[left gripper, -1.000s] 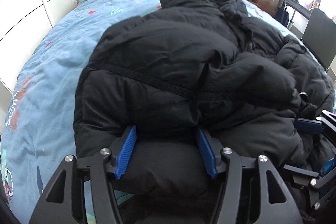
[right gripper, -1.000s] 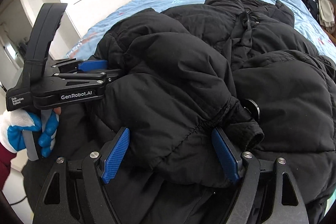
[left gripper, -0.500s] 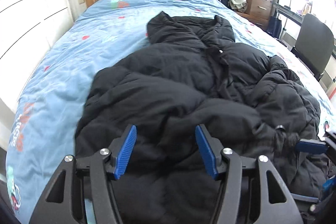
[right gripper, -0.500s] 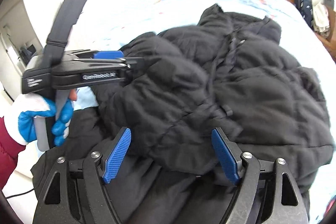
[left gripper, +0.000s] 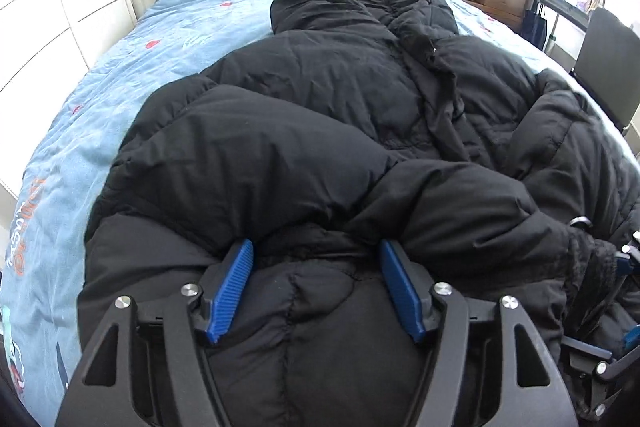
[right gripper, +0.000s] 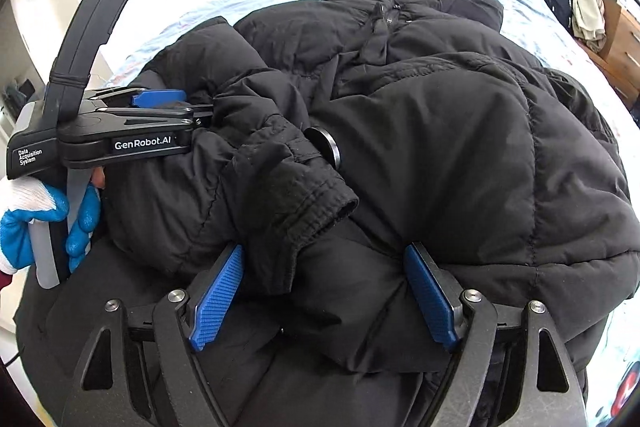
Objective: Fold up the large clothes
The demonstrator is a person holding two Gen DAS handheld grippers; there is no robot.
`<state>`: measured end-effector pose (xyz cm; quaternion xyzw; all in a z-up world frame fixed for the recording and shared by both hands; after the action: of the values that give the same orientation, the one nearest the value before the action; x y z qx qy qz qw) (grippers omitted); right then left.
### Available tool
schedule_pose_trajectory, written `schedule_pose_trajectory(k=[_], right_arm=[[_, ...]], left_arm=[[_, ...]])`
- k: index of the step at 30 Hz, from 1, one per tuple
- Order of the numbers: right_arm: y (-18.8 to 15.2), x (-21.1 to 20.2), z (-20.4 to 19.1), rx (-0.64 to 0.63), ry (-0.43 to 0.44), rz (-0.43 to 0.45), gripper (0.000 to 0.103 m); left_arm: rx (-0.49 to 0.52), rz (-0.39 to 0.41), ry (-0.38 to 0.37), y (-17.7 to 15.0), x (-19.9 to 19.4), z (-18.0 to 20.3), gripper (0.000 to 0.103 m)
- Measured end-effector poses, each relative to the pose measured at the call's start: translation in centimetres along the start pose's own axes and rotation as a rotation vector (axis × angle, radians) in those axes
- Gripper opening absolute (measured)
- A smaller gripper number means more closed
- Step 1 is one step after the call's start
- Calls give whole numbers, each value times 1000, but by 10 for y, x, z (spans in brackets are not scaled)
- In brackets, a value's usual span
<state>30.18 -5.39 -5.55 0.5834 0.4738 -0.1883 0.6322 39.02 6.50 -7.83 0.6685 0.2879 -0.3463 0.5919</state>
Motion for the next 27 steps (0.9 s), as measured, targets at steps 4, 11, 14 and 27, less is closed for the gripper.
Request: schedule_pose_trajectory(k=[4,11,14,27], right_arm=[[8,-29,9,7,70,18,80],[72,-67,75,18,11,119,80],[113,-66,116,53,-21,157,80],[271,59,254,335,95,223,81]], left_arm=[[-26,25,-89,14,-26,-7,64],[-46,14,-120,86,-35,-34,69],[-101,17,-116,132,-20,-58,70],[-343,-52,-266,272,132,-95,71]])
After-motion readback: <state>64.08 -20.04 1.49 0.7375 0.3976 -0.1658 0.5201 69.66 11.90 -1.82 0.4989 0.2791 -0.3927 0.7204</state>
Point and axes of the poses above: each gripper's, at about its wrist camera, not at the fingertips, and x roughly the way its jaws point, z to its right, y to its top, the point moved 2 cm from there along x, roughly the way its jaws point, and after that the axes turned 1 degree about y, right-handed, at the moved point
